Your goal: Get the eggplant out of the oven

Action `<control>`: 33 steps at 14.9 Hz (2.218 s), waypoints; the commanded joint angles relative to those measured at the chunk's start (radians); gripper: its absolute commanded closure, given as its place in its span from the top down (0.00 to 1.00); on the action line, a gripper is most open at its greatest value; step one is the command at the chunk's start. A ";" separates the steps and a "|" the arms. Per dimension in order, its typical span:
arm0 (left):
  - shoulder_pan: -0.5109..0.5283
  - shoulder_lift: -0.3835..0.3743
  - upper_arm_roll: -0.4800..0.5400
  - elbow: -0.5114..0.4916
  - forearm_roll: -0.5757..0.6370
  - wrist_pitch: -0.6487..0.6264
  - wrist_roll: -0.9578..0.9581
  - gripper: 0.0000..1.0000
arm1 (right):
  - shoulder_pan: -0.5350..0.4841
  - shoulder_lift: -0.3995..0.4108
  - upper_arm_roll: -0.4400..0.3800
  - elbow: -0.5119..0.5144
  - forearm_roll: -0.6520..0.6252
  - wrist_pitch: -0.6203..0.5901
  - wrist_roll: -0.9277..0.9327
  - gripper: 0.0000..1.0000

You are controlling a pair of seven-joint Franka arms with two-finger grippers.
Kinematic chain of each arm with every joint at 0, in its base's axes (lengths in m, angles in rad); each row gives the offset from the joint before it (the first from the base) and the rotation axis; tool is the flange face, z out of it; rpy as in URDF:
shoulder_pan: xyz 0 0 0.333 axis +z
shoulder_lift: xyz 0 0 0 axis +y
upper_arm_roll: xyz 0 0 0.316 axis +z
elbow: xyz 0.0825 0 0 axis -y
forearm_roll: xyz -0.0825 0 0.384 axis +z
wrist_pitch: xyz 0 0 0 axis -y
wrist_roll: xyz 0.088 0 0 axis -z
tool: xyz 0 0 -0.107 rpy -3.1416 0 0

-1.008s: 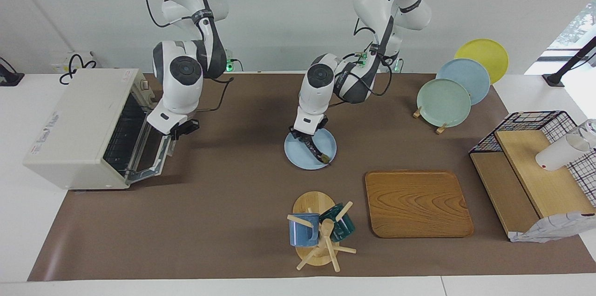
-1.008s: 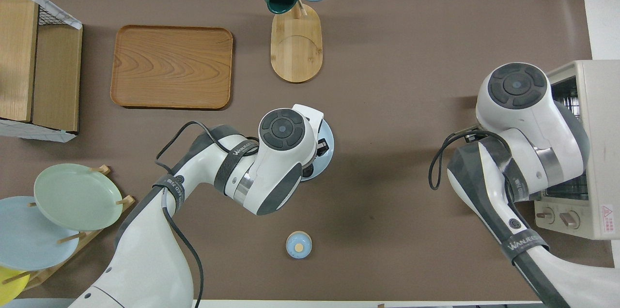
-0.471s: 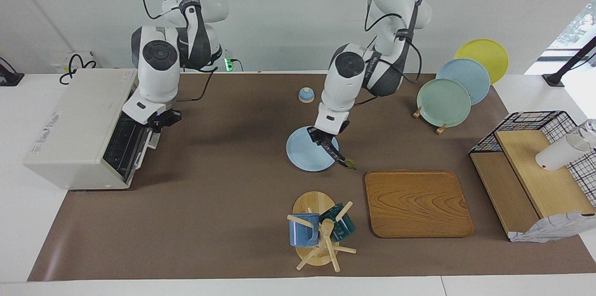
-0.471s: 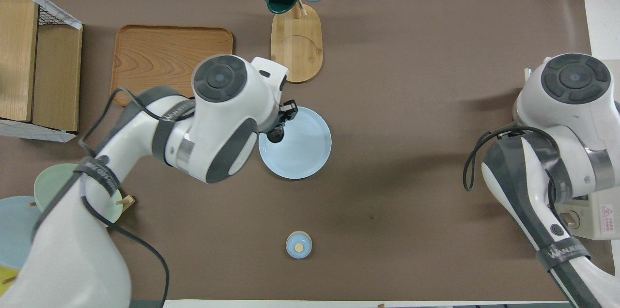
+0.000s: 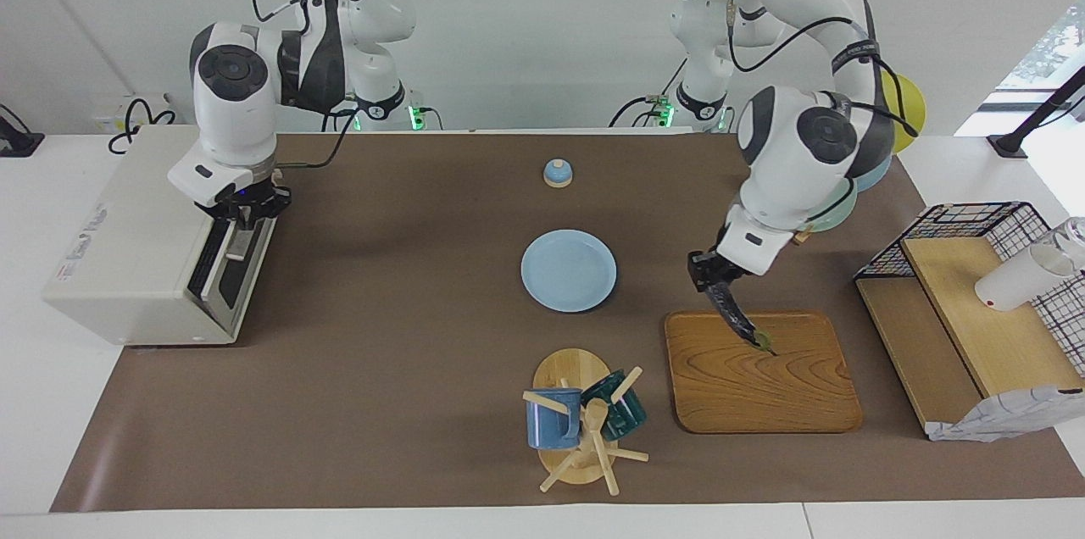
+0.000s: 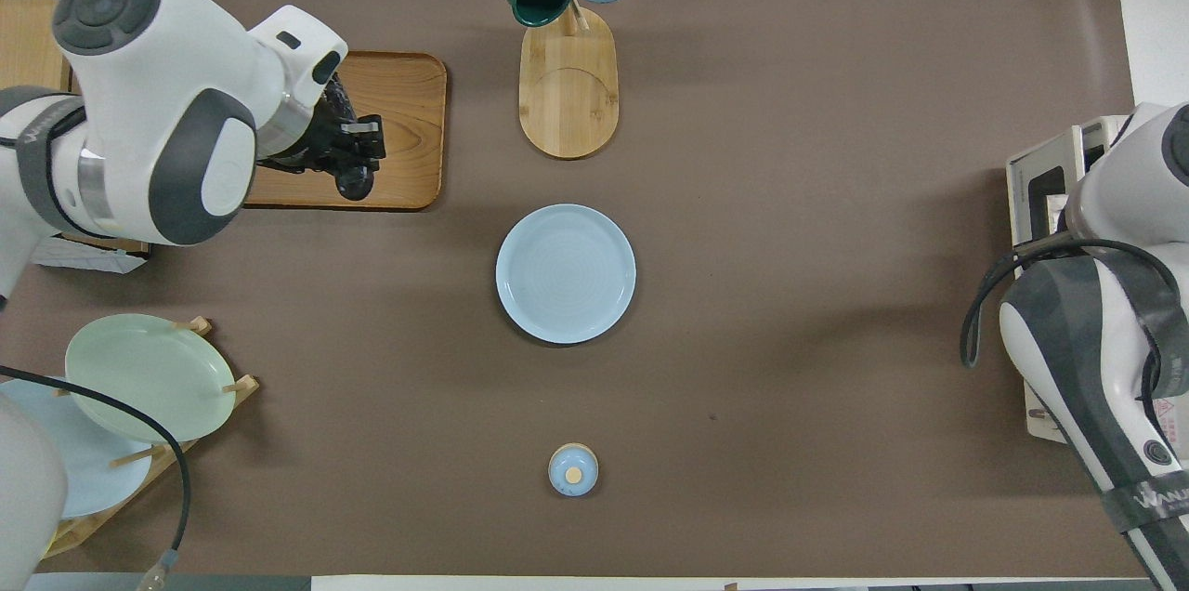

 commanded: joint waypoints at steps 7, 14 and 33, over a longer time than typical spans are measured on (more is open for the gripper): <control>0.098 0.262 -0.014 0.179 0.102 0.090 0.299 0.00 | -0.012 -0.057 0.000 -0.015 0.030 -0.066 -0.058 0.16; 0.097 0.256 -0.015 0.133 0.094 0.124 0.331 0.99 | -0.014 -0.066 -0.002 0.154 0.223 -0.247 -0.059 0.22; 0.144 -0.276 -0.003 0.069 0.036 -0.426 0.189 1.00 | 0.049 0.035 -0.081 0.429 0.418 -0.387 0.007 1.00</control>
